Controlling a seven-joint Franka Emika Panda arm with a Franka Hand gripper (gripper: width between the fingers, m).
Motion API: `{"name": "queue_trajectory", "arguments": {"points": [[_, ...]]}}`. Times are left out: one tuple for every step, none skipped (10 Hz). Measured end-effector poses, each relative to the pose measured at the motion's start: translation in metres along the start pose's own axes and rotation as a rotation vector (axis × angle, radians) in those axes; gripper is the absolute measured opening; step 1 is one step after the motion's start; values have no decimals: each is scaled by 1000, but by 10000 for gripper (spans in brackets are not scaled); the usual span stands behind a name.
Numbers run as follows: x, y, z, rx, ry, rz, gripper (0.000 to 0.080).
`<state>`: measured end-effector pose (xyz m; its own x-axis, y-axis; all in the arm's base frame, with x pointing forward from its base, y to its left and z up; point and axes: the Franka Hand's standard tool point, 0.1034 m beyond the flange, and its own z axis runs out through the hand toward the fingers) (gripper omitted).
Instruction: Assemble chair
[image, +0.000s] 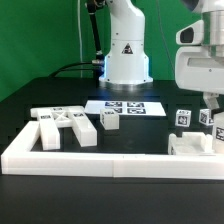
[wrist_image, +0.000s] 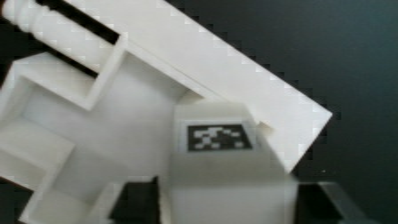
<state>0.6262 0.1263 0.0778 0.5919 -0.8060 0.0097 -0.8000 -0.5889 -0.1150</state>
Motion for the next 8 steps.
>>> {"name": "queue_trajectory", "arguments": {"points": [[-1, -1, -2, 3, 0, -75, 527], [-3, -2, -2, 2, 0, -128, 527], [-4, -3, -2, 2, 0, -261, 626], [-5, -4, -3, 4, 1, -361, 626], [-5, -5, -5, 6, 2, -466, 645], [-5, -4, -5, 7, 3, -577, 649], [-3, -4, -5, 12, 11, -673, 649], [-2, -4, -5, 11, 13, -755, 649]]}}
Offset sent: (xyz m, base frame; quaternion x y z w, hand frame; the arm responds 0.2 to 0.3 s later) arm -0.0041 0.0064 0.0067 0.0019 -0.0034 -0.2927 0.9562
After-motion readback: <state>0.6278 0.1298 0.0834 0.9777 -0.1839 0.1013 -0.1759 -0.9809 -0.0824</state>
